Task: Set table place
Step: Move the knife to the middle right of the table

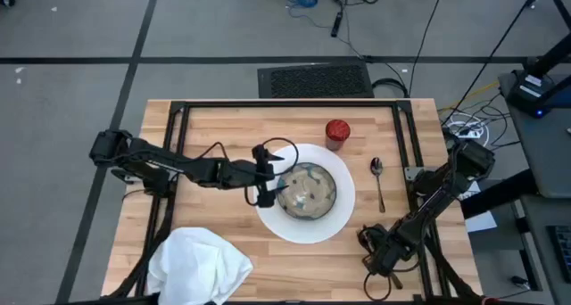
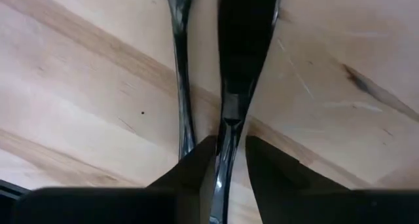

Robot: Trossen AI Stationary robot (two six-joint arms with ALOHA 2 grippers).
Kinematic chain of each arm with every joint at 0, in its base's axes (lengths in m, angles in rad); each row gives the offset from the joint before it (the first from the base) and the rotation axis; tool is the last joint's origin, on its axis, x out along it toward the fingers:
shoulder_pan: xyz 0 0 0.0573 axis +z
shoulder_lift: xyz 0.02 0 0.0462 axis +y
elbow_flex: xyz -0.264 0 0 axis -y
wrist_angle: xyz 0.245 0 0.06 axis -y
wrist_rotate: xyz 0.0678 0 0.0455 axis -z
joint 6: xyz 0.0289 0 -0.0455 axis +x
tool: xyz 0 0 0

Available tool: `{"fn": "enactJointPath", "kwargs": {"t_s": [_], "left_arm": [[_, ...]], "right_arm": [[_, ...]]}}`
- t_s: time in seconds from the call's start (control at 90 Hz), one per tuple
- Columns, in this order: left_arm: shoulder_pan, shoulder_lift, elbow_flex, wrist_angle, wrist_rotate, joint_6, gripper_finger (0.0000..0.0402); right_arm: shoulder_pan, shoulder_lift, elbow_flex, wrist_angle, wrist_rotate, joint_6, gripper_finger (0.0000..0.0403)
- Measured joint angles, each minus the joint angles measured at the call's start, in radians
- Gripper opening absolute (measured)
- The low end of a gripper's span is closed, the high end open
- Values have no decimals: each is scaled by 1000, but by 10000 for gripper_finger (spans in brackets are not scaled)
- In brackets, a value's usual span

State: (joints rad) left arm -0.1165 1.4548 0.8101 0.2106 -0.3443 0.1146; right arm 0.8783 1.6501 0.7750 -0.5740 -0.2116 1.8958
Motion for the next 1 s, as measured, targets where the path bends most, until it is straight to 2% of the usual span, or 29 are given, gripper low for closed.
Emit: {"fn": "enactJointPath", "kwargs": {"t_s": [0.089,0.267,0.444,0.656,0.756,0.867,1.0], "left_arm": [[0,0,0,-4,0,0,400],[-1,0,0,-1,0,-1,400],[-1,0,0,-2,0,-2,400],[-1,0,0,-10,4,-3,400],[0,0,0,-22,55,-3,400],[-1,0,0,-19,143,-4,400],[-2,0,0,-18,159,-6,400]], "right_arm": [[0,-4,-1,-9,5,-5,61],[2,-19,-5,-20,20,-1,11],[1,-12,31,-79,33,-13,9],[-16,-6,164,-387,109,-96,2],[-30,-8,218,-483,154,-168,3],[-48,-9,245,-497,189,-230,2],[-47,-9,245,-494,172,-253,1]]}}
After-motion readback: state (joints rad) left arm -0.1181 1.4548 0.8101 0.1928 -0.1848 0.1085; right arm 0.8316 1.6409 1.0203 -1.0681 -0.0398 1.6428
